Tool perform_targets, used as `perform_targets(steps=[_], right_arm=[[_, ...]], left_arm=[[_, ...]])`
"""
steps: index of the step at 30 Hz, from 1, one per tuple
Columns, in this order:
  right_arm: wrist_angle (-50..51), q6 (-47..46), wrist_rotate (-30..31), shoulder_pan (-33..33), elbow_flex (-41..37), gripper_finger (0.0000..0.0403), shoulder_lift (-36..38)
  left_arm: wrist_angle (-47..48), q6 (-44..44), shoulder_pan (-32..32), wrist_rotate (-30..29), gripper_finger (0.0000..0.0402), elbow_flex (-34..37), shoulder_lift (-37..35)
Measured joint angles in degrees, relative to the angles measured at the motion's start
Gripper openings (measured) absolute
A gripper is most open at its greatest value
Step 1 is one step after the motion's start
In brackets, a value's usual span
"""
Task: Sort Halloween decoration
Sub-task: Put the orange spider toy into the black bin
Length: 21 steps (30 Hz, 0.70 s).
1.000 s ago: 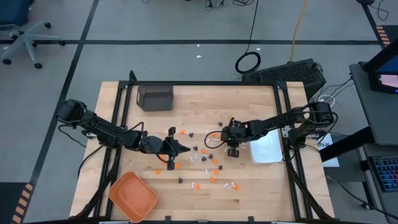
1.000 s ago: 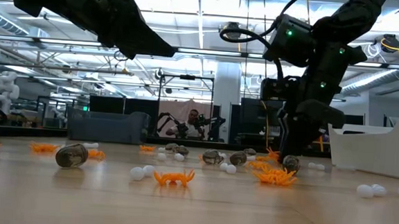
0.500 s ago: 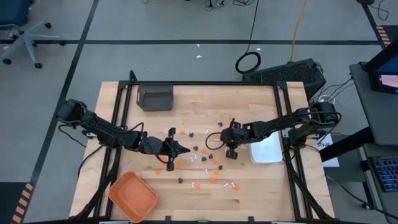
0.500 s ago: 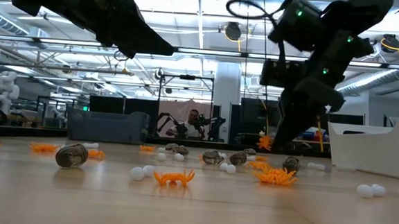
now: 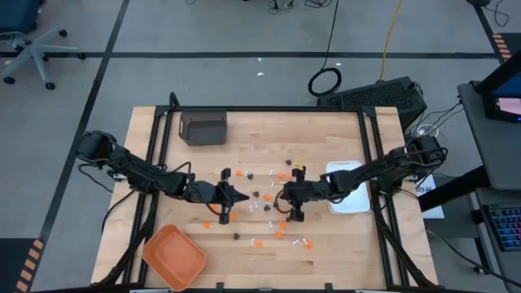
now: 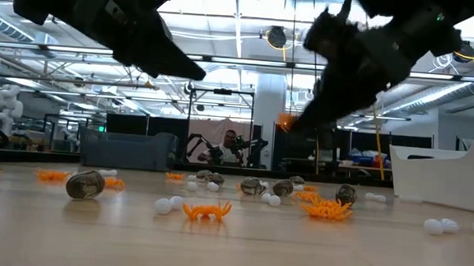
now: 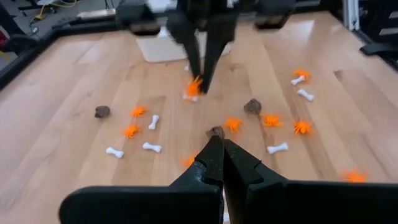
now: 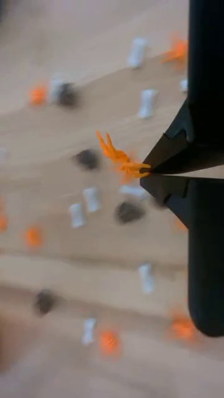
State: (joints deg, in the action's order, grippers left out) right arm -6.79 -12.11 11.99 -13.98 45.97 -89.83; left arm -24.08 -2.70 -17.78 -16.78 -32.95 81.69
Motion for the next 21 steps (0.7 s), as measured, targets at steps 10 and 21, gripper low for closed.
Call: perform_targets(steps=[10, 21], right_arm=[[-15.09, 8.50, 1.81, -3.39, 0.09, 0.0000, -0.61], [-19.45, 15.10, 1.77, -3.15, 0.09, 0.0000, -2.66]], left_arm=[[-5.42, -0.03, 0.02, 1.12, 0.0056, 0.02, 1.48], [-17.76, -1.51, 0.02, 1.87, 0.0224, 0.00, 5.68]])
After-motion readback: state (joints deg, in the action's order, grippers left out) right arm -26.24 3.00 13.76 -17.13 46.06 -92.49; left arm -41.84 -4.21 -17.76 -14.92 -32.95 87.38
